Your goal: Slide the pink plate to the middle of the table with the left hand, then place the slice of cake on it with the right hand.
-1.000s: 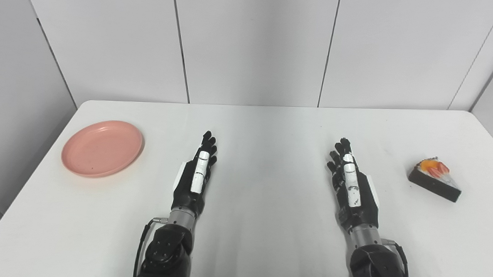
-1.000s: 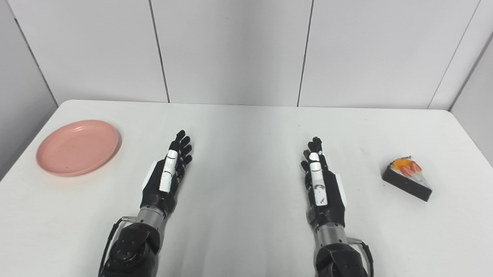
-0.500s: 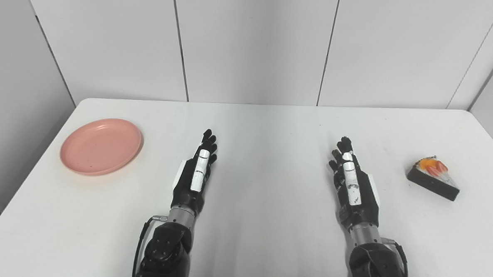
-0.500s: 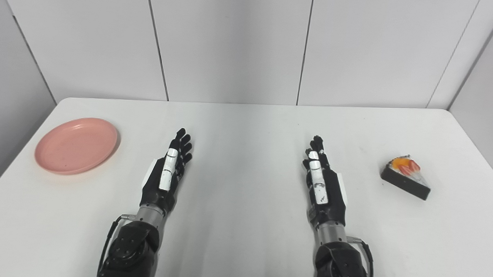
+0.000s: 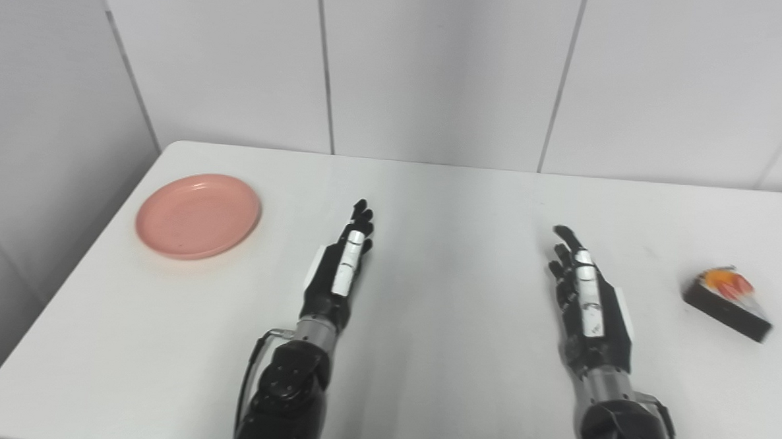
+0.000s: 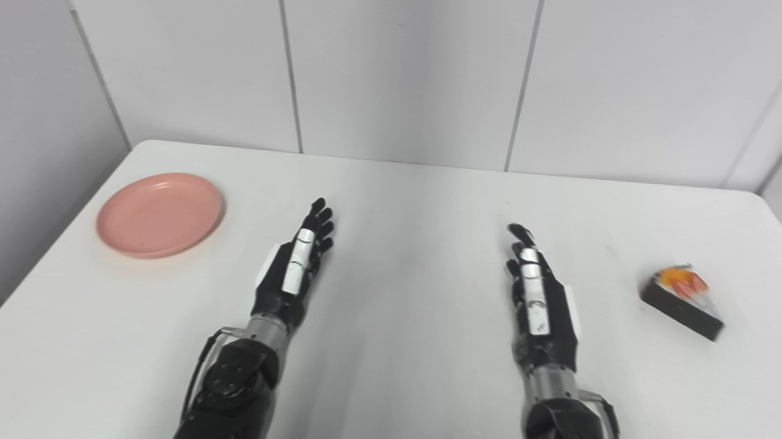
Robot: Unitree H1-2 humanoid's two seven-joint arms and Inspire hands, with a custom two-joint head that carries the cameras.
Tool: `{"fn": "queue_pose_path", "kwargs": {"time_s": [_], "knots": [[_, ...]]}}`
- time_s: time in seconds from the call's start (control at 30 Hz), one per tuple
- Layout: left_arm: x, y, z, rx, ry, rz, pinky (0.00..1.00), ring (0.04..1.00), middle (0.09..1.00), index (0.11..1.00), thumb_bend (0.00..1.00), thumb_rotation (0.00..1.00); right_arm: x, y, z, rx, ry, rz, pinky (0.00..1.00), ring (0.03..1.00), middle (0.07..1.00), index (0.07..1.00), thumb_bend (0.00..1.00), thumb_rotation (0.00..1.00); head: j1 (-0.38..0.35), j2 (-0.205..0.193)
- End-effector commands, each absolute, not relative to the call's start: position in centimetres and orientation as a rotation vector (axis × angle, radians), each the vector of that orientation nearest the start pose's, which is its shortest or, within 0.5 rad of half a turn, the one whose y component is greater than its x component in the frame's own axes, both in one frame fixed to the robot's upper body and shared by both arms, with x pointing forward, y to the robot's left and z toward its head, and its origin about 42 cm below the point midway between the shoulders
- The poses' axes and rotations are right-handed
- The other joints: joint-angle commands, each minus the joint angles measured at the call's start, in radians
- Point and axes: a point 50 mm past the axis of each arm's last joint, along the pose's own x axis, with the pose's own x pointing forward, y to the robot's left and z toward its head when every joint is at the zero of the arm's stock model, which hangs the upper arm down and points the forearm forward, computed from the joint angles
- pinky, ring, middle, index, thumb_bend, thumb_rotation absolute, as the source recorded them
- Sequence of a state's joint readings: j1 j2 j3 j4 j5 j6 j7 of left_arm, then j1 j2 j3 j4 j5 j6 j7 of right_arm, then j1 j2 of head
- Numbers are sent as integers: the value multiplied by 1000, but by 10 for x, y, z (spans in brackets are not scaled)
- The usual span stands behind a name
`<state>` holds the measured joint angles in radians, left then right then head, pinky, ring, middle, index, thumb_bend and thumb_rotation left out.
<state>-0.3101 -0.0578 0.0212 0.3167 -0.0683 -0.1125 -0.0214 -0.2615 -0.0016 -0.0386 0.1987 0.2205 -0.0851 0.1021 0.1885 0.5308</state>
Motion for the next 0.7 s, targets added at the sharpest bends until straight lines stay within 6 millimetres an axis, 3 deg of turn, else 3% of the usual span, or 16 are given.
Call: {"fn": "queue_pose_path", "kwargs": {"time_s": [0.0,0.17,0.67], "knots": [[385,165,116,-131,-138,-66,1000,1000,1000,1000,669,1000,362,-208,121,181,-136,141,1000,1000,1000,999,584,917,14,-6],[394,174,122,-133,-164,4,969,985,983,991,703,1000,361,-213,121,156,-131,159,1000,1000,1000,1000,590,923,23,-17],[412,214,152,-129,-242,47,1000,975,968,974,729,1000,361,-214,118,157,-126,147,1000,1000,1000,1000,582,916,13,-23]]}}
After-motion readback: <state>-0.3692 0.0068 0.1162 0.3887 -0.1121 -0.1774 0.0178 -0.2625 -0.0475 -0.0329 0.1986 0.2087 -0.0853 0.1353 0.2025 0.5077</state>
